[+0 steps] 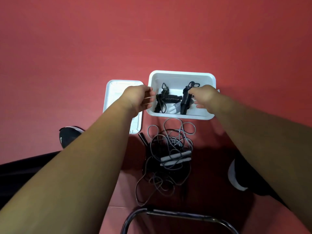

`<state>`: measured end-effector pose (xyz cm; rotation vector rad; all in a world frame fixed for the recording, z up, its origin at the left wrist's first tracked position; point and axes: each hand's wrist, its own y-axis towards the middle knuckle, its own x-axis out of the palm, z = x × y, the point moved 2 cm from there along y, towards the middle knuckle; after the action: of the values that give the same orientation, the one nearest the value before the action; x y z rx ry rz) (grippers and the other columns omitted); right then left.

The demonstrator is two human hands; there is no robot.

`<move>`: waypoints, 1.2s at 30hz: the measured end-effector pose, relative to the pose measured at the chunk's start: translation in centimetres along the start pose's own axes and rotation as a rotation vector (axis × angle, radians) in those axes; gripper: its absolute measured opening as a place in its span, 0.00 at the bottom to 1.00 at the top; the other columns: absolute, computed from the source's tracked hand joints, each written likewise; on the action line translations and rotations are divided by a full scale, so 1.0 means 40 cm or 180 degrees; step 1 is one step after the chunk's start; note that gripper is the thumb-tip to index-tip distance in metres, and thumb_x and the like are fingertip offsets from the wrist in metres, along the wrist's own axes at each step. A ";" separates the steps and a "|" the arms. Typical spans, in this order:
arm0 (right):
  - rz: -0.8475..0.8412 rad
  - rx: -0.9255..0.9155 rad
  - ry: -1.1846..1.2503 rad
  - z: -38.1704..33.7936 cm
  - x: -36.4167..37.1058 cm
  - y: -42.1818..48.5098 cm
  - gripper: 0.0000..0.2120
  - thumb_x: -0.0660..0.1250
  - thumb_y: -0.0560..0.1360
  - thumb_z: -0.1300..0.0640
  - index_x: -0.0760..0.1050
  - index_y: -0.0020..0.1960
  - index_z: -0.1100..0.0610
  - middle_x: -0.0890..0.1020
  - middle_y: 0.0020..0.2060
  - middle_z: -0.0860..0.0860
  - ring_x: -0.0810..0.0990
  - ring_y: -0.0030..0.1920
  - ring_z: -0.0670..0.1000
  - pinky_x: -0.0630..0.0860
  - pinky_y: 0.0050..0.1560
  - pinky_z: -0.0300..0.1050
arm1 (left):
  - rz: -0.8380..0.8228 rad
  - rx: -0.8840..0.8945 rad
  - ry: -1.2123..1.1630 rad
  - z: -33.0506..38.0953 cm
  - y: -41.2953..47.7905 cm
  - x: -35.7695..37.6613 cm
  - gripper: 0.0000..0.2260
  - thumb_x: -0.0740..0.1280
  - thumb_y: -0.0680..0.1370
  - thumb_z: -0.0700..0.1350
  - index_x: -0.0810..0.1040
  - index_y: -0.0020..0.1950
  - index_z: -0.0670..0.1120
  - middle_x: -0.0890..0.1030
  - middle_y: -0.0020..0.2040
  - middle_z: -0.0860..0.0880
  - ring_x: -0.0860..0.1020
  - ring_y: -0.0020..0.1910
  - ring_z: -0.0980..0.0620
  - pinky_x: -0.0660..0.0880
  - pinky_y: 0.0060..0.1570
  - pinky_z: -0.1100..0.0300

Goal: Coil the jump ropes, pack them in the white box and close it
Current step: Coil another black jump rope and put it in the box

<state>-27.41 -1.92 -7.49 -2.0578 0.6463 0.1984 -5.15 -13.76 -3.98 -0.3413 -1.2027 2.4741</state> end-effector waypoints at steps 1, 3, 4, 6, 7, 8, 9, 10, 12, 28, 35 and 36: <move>0.0060 -0.0020 -0.0097 0.002 -0.006 -0.005 0.06 0.68 0.79 0.53 0.77 0.46 0.56 0.83 0.44 0.54 0.84 0.46 0.54 0.83 0.57 0.53 | 0.0010 -0.0002 0.0015 -0.003 -0.004 -0.001 0.08 0.62 0.85 0.45 0.81 0.52 0.46 0.85 0.41 0.50 0.81 0.36 0.51 0.79 0.41 0.58; 0.0090 -0.0029 -0.0101 0.009 -0.015 -0.021 0.06 0.67 0.79 0.53 0.78 0.48 0.55 0.85 0.52 0.56 0.85 0.51 0.54 0.84 0.59 0.54 | 0.0010 -0.0011 0.0039 -0.010 -0.016 -0.001 0.09 0.62 0.85 0.44 0.81 0.51 0.46 0.85 0.41 0.50 0.81 0.36 0.51 0.79 0.41 0.57; 0.0064 -0.0018 -0.0041 0.013 -0.015 -0.031 0.06 0.66 0.80 0.53 0.78 0.48 0.55 0.85 0.55 0.56 0.85 0.50 0.54 0.84 0.58 0.54 | 0.0011 -0.0019 0.0045 -0.013 -0.022 0.000 0.09 0.61 0.85 0.44 0.80 0.51 0.46 0.85 0.41 0.50 0.81 0.36 0.51 0.78 0.41 0.57; -0.0046 0.0002 0.0042 0.016 -0.016 -0.064 0.06 0.65 0.82 0.54 0.78 0.48 0.55 0.86 0.56 0.56 0.84 0.46 0.52 0.85 0.52 0.51 | 0.0005 -0.0026 0.0069 -0.023 -0.043 -0.001 0.09 0.61 0.85 0.44 0.80 0.51 0.46 0.84 0.40 0.50 0.80 0.35 0.51 0.77 0.40 0.57; -0.0145 0.0008 0.0071 0.016 -0.011 -0.076 0.07 0.64 0.83 0.55 0.78 0.50 0.56 0.86 0.55 0.55 0.83 0.45 0.51 0.83 0.48 0.49 | 0.0007 -0.0031 0.0081 -0.026 -0.049 -0.002 0.09 0.61 0.85 0.44 0.80 0.51 0.46 0.84 0.40 0.50 0.80 0.35 0.51 0.77 0.39 0.57; -0.0254 0.0015 0.0102 0.017 -0.009 -0.092 0.07 0.62 0.84 0.55 0.77 0.51 0.56 0.85 0.53 0.54 0.81 0.44 0.49 0.81 0.44 0.46 | 0.0014 -0.0018 0.0082 -0.030 -0.058 -0.005 0.09 0.61 0.85 0.44 0.80 0.51 0.46 0.85 0.39 0.50 0.80 0.35 0.51 0.77 0.39 0.57; -0.0341 0.0020 0.0170 0.019 -0.007 -0.114 0.08 0.60 0.86 0.56 0.77 0.52 0.56 0.83 0.51 0.53 0.80 0.42 0.48 0.78 0.42 0.44 | 0.0019 -0.0006 0.0083 -0.036 -0.070 -0.007 0.09 0.61 0.84 0.43 0.80 0.51 0.45 0.85 0.39 0.50 0.80 0.36 0.50 0.77 0.39 0.57; -0.0371 0.0026 0.0258 0.024 -0.005 -0.133 0.10 0.59 0.87 0.56 0.77 0.51 0.56 0.82 0.49 0.52 0.79 0.41 0.48 0.76 0.40 0.44 | 0.0019 0.0001 0.0086 -0.041 -0.083 -0.010 0.08 0.61 0.84 0.43 0.80 0.51 0.45 0.85 0.38 0.50 0.80 0.35 0.50 0.77 0.40 0.57; -0.0287 -0.0049 0.0402 0.042 0.002 -0.156 0.11 0.60 0.86 0.57 0.78 0.48 0.54 0.83 0.46 0.52 0.79 0.38 0.48 0.75 0.37 0.43 | 0.0035 0.0025 0.0088 -0.056 -0.106 -0.013 0.08 0.61 0.84 0.42 0.80 0.51 0.45 0.85 0.37 0.50 0.80 0.35 0.50 0.77 0.41 0.56; -0.1264 0.0576 -0.0658 0.311 0.142 -0.173 0.13 0.60 0.84 0.56 0.81 0.61 0.58 0.86 0.52 0.52 0.82 0.48 0.54 0.81 0.48 0.49 | -0.0191 -0.0012 0.2289 -0.339 -0.096 0.034 0.13 0.57 0.87 0.46 0.79 0.51 0.43 0.83 0.43 0.44 0.81 0.41 0.43 0.78 0.39 0.59; -0.1321 0.0677 -0.0738 0.333 0.158 -0.125 0.13 0.60 0.84 0.55 0.80 0.62 0.57 0.86 0.55 0.53 0.83 0.48 0.54 0.81 0.48 0.49 | -0.0255 -0.0287 0.3023 -0.385 -0.046 0.024 0.19 0.57 0.84 0.40 0.73 0.75 0.44 0.80 0.67 0.39 0.80 0.63 0.39 0.76 0.57 0.52; -0.1318 0.0677 -0.0738 0.333 0.158 -0.121 0.13 0.60 0.84 0.55 0.80 0.62 0.57 0.86 0.54 0.53 0.83 0.47 0.54 0.81 0.48 0.49 | -0.0286 -0.0337 0.3061 -0.387 -0.043 0.023 0.19 0.58 0.83 0.40 0.74 0.74 0.43 0.80 0.66 0.37 0.81 0.62 0.38 0.77 0.57 0.51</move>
<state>-18.04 8.84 -13.59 -1.8787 0.0879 0.1181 0.11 -1.50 -12.07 -1.2788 -0.8687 1.7533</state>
